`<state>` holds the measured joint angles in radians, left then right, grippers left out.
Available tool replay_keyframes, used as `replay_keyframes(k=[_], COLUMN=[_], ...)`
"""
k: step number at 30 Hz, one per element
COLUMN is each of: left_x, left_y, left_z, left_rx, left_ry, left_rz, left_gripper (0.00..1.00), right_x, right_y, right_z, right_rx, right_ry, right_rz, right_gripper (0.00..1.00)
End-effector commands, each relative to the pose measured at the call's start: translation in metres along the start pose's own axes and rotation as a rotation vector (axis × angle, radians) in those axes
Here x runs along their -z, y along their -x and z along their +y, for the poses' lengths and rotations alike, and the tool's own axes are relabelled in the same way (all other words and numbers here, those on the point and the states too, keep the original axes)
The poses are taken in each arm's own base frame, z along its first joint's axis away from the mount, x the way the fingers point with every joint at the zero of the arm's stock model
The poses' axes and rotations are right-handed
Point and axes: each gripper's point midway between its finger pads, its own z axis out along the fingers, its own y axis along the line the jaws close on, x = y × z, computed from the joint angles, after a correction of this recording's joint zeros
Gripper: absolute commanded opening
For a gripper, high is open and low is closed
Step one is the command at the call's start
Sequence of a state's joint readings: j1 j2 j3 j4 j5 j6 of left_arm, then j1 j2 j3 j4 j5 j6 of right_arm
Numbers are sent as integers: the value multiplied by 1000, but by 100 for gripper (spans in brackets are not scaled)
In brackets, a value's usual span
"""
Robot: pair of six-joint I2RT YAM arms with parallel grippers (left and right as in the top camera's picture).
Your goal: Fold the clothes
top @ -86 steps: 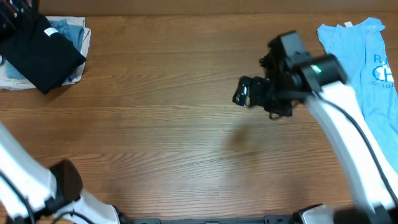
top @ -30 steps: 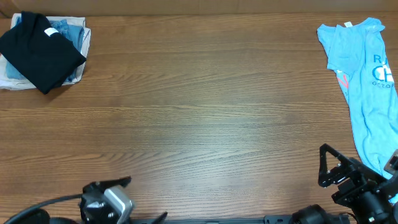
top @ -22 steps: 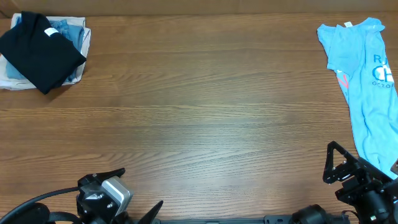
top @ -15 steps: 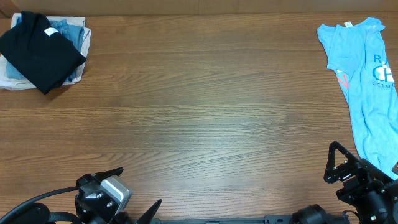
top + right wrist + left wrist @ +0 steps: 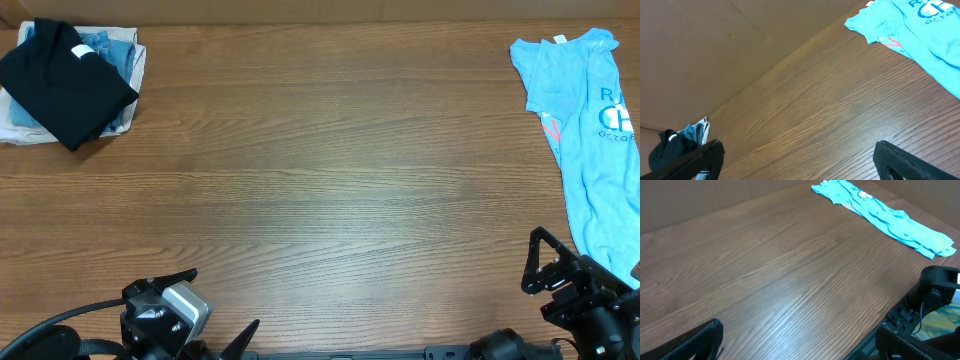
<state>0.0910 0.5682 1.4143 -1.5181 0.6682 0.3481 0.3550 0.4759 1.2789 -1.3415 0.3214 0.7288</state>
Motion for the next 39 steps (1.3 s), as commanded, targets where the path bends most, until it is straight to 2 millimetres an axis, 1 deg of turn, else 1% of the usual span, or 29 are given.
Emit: replay_keyframes(k=[1,10,14,17,19,21,22,25,26,28,31,34,36,39], left_x=[1,1,1,1,1,1,1,1,1,1,1,1,1,1], left_y=[-1,-1,-1,-1,-1,-1,-1,-1,-1,-1,-1,-1,-1,-1], left_z=[0,0,0,0,0,0,0,0,0,0,0,0,0,0], left_rx=[-26,-26,-26,-26,-26,-26,-26,-26,-26,-26,-26,-26,-26,-26], left_ry=[3,3,3,3,3,3,3,3,3,3,4,3,3,4], left_rz=[-2,-2,-2,-2,-2,-2,-2,-2,-2,-2,-2,-2,-2,-2], left_gripper=[100,100,100,100,100,100,100,100,100,100,100,100,100,100], right_x=[2,3,9,9,4,-5,-13,-44,-59,-83,-120,-143,-153,-162], right_y=[1,2,11,8,3,-1,-2,-9,-12,-17,-26,-38,-45,-55], right_z=[-2,-5,-18,-31,-42,-50,-53,-58,-58,-56,-42,-35,-39,-46], right_rx=[-2,-10,-50,-75,-86,-99,-105,-112,-95,-60,21,82,78,75], right_ry=[-3,-12,-73,-123,-157,-174,-175,-157,-142,-97,24,116,136,151], right_rz=[-14,-25,-100,-132,-153,-187,-209,-260,-278,-305,-353,-392,-415,-430], right_gripper=[100,100,100,100,100,100,100,100,100,100,100,100,100,100])
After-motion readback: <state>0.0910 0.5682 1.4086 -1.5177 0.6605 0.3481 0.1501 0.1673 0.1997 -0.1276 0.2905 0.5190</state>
